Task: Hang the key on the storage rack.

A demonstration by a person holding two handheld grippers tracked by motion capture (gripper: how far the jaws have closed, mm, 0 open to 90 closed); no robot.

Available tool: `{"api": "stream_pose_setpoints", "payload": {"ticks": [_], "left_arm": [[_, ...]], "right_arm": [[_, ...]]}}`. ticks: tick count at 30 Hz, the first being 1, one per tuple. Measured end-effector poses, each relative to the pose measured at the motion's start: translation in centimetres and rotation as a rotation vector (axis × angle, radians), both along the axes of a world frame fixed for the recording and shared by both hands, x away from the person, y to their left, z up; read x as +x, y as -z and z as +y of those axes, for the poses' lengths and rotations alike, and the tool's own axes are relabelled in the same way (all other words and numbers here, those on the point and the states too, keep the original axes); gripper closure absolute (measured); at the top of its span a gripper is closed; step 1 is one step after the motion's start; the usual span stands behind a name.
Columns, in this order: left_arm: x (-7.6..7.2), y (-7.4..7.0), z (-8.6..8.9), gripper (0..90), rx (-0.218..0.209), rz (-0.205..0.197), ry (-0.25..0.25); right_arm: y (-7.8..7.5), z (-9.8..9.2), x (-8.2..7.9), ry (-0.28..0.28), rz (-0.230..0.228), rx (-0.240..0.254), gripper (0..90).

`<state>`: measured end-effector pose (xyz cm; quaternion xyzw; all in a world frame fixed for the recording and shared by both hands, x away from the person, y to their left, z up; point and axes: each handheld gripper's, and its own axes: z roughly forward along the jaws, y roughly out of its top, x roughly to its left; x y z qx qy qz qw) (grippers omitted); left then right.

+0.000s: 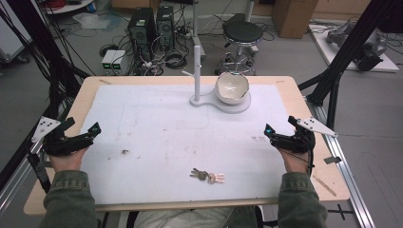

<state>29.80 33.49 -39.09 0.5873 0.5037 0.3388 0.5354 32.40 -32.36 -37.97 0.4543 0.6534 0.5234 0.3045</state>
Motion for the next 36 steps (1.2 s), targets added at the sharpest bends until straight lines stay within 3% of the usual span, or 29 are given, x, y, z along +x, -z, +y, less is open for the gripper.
{"api": "stream_pose_setpoints", "payload": {"ticks": [13, 36], "left_arm": [[0.0, 0.1, 0.1, 1.7, -0.009, 0.003, 0.0], [0.2, 0.4, 0.0, 1.7, 0.007, 0.021, 0.007]], "right_arm": [[0.1, 0.1, 0.2, -0.016, 0.028, -0.002, 0.5], [-0.1, 2.8, 0.5, -0.132, 0.087, -0.047, 0.5]]}}
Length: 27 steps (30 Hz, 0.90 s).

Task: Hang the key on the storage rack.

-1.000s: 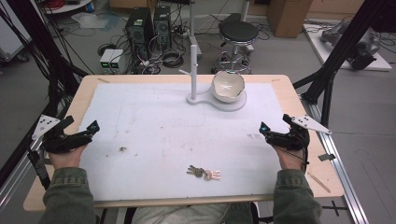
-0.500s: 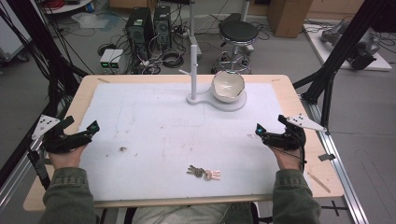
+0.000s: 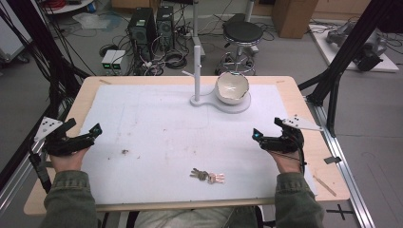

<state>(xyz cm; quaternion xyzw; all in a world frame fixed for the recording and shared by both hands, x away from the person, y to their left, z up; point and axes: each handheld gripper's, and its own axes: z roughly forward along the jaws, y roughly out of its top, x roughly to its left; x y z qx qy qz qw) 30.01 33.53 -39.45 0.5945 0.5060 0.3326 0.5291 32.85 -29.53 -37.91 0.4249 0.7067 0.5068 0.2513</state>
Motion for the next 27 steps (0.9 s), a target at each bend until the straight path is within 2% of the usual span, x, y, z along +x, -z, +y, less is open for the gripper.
{"api": "stream_pose_setpoints", "payload": {"ticks": [10, 27], "left_arm": [[0.1, 0.1, -0.1, 1.7, 0.003, 0.005, 0.004], [0.2, 0.2, -0.1, 1.7, 0.009, 0.018, 0.012]], "right_arm": [[0.0, 0.9, 0.1, -0.039, 0.018, -0.014, 0.5], [0.2, 2.9, 0.1, -0.109, 0.056, -0.065, 0.5]]}}
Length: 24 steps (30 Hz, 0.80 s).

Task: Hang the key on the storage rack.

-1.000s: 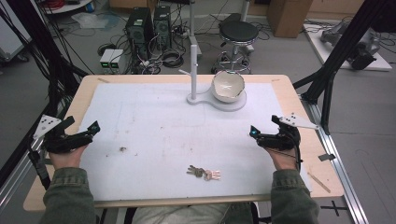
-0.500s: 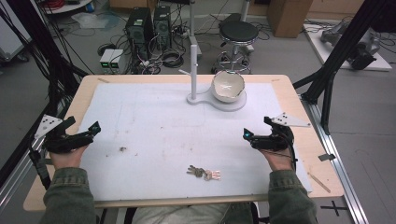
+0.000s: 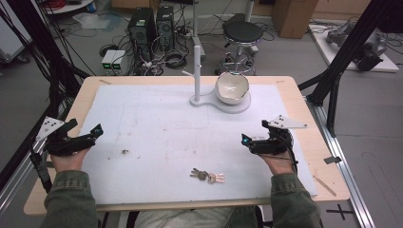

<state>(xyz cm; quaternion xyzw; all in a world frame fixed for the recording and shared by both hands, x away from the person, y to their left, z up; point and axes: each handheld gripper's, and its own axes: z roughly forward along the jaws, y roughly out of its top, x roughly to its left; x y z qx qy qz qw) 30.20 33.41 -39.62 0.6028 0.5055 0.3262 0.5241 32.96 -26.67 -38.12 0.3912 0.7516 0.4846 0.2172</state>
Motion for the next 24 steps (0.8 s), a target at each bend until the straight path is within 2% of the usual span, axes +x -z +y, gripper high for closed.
{"api": "stream_pose_setpoints", "payload": {"ticks": [3, 24], "left_arm": [[0.1, 0.1, -0.1, 1.7, 0.006, 0.004, 0.003], [0.2, 0.2, -0.2, 1.7, 0.023, 0.019, 0.016]], "right_arm": [[0.2, 0.6, 0.0, -0.015, 0.011, -0.033, 0.5], [0.6, 2.6, 0.0, -0.086, 0.051, -0.111, 0.6]]}}
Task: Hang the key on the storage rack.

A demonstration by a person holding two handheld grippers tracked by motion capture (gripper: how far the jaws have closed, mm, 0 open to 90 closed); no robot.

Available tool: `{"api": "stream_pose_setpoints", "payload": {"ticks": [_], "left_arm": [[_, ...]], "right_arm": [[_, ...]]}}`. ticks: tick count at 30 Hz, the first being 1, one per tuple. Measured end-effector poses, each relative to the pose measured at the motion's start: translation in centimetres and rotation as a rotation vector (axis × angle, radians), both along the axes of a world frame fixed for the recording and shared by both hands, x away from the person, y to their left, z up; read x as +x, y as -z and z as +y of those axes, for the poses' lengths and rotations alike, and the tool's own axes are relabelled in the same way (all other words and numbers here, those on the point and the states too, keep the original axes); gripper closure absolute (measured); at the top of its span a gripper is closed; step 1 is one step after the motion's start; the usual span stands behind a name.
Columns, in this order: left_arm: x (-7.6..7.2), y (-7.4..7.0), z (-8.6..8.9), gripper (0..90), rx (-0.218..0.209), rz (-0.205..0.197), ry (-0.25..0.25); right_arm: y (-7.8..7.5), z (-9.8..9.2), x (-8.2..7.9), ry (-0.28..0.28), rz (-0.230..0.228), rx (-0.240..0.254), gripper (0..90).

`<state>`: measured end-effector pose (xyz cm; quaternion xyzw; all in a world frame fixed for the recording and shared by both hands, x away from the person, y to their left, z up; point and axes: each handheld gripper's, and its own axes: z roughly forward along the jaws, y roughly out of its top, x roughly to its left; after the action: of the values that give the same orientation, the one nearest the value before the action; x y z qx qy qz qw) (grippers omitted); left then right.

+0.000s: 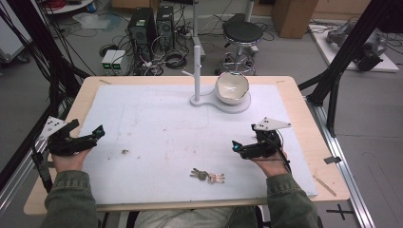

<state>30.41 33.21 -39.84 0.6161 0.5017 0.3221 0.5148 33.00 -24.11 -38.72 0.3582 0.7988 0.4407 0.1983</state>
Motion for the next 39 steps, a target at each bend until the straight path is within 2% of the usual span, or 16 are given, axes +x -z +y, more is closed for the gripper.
{"api": "stream_pose_setpoints", "payload": {"ticks": [1, 11, 16, 25, 35, 39], "left_arm": [[0.0, 0.0, 0.0, 1.7, 0.0, 0.0, 0.0], [0.1, 0.1, -0.1, 1.7, 0.01, 0.008, 0.004], [0.1, 0.1, -0.1, 1.7, 0.01, 0.005, -0.001], [0.1, 0.2, 0.0, 1.7, 0.019, 0.007, -0.004], [0.1, 0.2, -0.1, 1.7, 0.023, 0.011, -0.006], [0.2, 0.3, -0.1, 1.7, 0.024, 0.016, -0.003]], "right_arm": [[0.1, 0.1, 0.0, -0.001, 0.015, 0.0, 0.5], [0.3, 1.1, 0.0, -0.043, 0.041, -0.025, 0.6], [0.3, 1.8, 0.1, -0.036, 0.068, -0.05, 0.5], [0.2, 3.3, -0.2, -0.088, 0.09, -0.068, 0.5], [0.1, 4.4, -0.5, -0.121, 0.117, -0.09, 0.5], [0.2, 5.4, -0.6, -0.14, 0.135, -0.115, 0.6]]}}
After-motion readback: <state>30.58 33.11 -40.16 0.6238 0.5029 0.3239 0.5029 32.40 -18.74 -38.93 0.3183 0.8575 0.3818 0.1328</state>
